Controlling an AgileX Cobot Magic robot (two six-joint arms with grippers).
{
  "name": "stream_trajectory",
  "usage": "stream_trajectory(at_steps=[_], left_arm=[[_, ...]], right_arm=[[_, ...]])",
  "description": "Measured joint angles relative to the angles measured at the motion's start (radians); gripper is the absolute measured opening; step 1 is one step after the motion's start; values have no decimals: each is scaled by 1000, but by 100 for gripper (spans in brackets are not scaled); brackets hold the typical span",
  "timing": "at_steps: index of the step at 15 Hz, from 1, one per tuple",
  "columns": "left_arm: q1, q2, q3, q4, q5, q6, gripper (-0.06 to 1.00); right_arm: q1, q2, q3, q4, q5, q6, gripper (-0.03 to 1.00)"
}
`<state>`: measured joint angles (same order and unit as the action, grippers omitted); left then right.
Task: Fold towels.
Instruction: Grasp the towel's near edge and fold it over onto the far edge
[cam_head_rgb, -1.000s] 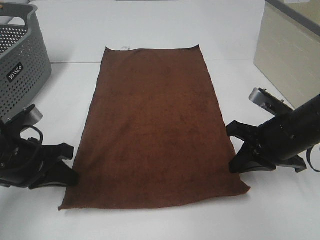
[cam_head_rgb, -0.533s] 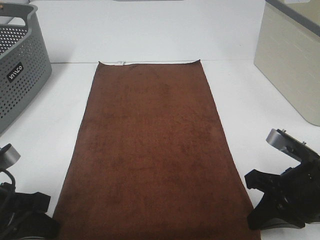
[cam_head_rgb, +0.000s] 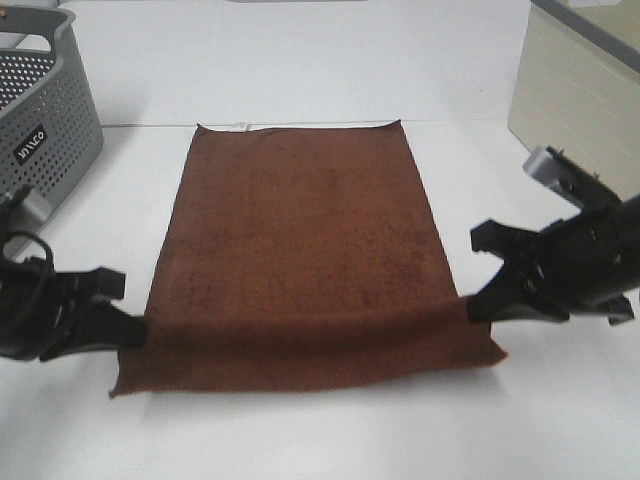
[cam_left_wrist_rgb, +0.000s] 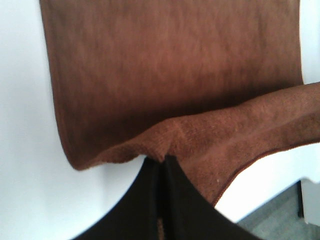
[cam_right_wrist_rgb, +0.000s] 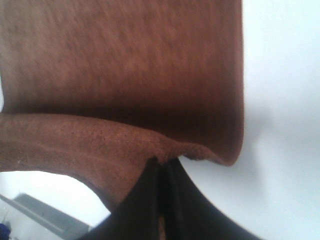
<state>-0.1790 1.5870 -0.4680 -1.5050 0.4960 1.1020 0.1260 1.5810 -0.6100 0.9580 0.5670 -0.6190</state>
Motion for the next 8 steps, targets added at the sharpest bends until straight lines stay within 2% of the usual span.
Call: stream_trajectory(at_steps=[5, 8], left_arm=[[0, 65, -279, -3, -62, -45, 0], [0, 231, -502, 11, -82, -94, 0]], right_arm=[[0, 163, -338, -21, 52, 45, 0], [0, 324, -614, -136, 93, 153, 0]])
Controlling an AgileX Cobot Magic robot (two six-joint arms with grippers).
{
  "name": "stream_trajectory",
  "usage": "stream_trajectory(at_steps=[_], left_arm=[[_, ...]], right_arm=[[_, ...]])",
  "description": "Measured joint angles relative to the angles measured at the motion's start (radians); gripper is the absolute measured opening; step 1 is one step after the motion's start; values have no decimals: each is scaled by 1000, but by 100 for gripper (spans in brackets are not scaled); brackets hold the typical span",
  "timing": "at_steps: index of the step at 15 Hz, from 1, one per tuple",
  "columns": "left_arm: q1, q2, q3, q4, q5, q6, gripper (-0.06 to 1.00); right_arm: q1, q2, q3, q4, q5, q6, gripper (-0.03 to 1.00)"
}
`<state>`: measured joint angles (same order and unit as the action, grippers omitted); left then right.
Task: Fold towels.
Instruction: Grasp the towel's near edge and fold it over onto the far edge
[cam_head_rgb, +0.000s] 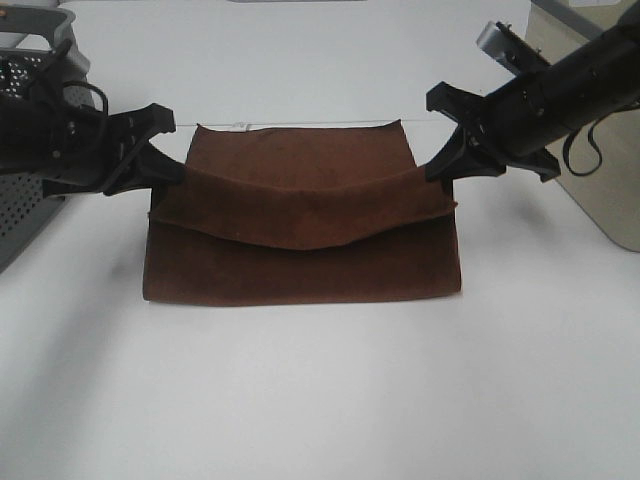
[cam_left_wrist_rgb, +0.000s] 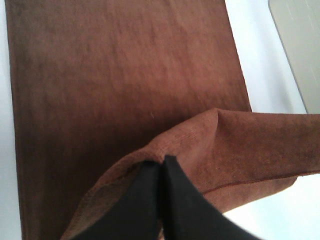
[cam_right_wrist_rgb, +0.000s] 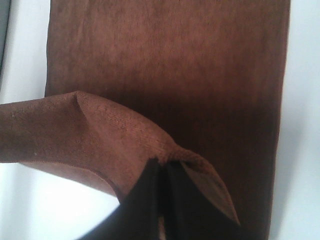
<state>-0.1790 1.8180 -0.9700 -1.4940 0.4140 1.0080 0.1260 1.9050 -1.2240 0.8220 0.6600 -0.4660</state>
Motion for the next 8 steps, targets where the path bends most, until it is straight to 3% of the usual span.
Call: stream_trajectory(at_steps=[4, 8], left_arm=[[0, 150, -230, 64, -51, -48, 0], [0, 337, -516, 70, -137, -51, 0]], right_arm=[[0, 166, -295, -129, 46, 111, 0], [0, 386, -685, -222, 75, 183, 0]])
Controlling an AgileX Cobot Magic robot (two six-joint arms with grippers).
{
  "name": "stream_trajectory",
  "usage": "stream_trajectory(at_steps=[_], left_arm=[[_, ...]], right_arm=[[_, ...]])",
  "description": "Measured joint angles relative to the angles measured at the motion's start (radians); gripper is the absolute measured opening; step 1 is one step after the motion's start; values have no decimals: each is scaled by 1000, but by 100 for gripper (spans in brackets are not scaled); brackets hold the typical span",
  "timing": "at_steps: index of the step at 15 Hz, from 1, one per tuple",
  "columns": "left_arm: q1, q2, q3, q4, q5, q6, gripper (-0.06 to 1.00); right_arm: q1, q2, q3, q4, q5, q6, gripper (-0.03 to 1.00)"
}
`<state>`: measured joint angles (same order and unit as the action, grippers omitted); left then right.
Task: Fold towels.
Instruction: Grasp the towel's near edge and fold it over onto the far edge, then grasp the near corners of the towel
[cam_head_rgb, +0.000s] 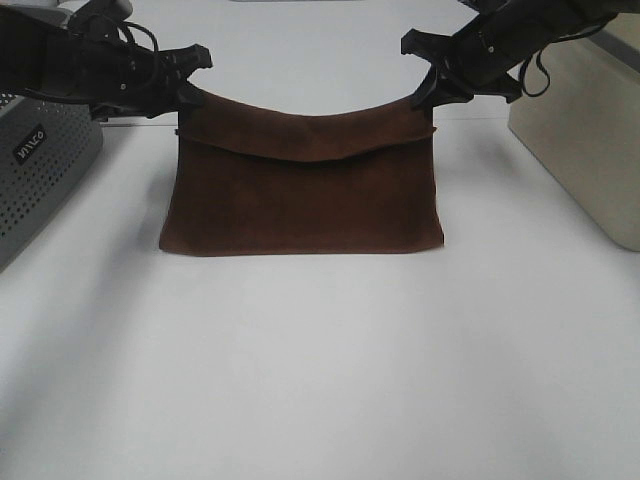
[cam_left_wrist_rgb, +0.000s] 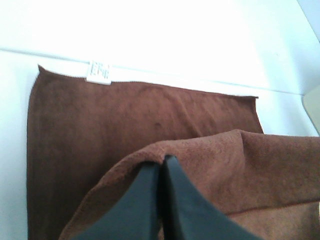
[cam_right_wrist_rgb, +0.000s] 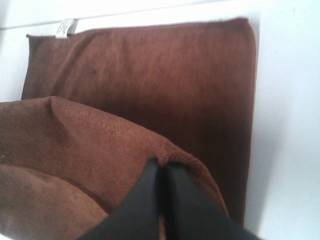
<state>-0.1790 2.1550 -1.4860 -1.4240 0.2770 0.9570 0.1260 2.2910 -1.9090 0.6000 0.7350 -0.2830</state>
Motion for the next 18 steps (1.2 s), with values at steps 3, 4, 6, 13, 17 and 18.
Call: stream_trajectory(at_steps=[3, 4, 6, 13, 17, 18], left_arm=[[0, 115, -163, 2, -77, -3, 0], [0, 161, -210, 2, -104, -3, 0], [0, 211, -264, 2, -120, -3, 0], [0, 335, -410, 38, -86, -3, 86], [0, 290, -410, 163, -31, -11, 90], [0, 280, -410, 207, -13, -39, 90]], right_arm=[[0, 161, -228, -27, 2, 26, 0], [0, 217, -293, -31, -7, 28, 0], [0, 269, -357, -32, -17, 30, 0], [0, 378, -451, -46, -41, 32, 80], [0, 326, -451, -98, 98, 32, 85], [0, 313, -451, -113, 134, 40, 85]])
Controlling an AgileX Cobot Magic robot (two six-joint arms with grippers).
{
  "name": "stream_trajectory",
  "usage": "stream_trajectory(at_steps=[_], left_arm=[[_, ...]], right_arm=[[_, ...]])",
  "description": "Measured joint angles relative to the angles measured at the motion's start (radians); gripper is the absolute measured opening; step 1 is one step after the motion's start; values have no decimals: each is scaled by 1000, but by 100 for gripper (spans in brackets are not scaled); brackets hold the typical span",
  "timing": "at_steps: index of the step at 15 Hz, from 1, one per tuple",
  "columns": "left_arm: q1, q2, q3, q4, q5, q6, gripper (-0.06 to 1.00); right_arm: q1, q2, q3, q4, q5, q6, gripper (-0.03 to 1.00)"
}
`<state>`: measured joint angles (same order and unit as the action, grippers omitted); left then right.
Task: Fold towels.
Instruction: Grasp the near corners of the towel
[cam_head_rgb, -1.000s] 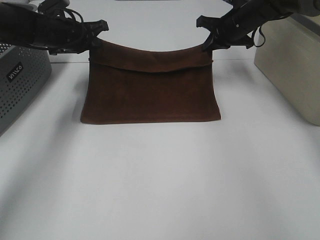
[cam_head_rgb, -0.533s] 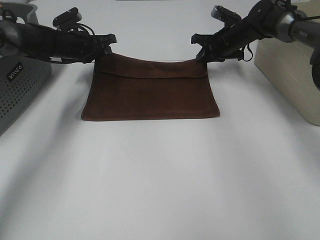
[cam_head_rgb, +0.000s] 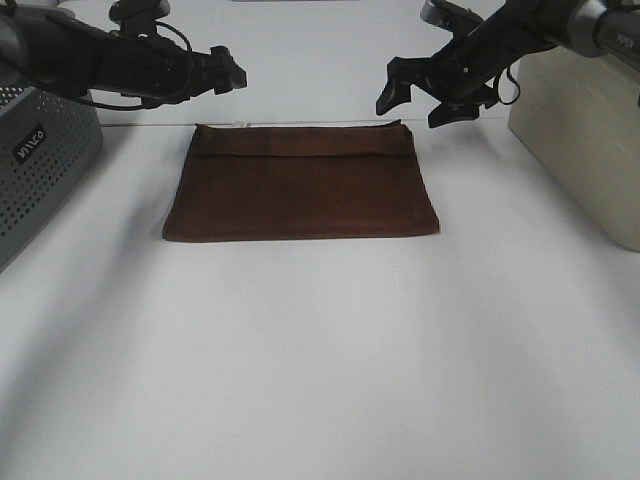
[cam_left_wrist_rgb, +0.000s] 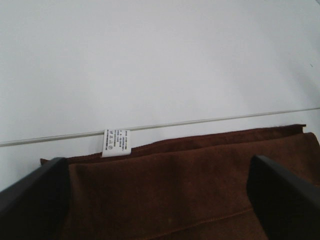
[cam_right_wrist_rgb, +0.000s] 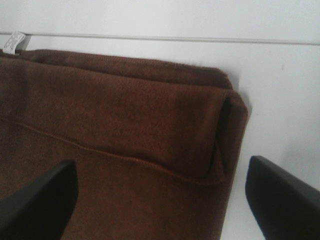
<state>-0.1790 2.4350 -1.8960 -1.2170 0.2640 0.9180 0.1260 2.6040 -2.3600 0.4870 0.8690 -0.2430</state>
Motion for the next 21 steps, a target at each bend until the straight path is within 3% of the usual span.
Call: stream_trajectory(at_steps=[3, 6, 9, 12, 16, 21], left_arm=[[0, -25, 0, 189, 114, -201, 90], [0, -83, 3, 476, 259, -484, 90], [2, -173, 126, 638, 313, -707, 90], [36, -275, 316, 658, 346, -774, 90], [81, -284, 355, 687, 445, -776, 90], [58, -258, 355, 693, 417, -772, 89]], right_arm=[[0, -40, 0, -18, 145, 35, 85], [0, -69, 0, -19, 312, 79, 85], [0, -105, 1, -23, 337, 140, 85], [0, -202, 128, -23, 336, 151, 81], [0, -297, 435, -33, 321, 95, 81], [0, -298, 595, 29, 132, 4, 81]])
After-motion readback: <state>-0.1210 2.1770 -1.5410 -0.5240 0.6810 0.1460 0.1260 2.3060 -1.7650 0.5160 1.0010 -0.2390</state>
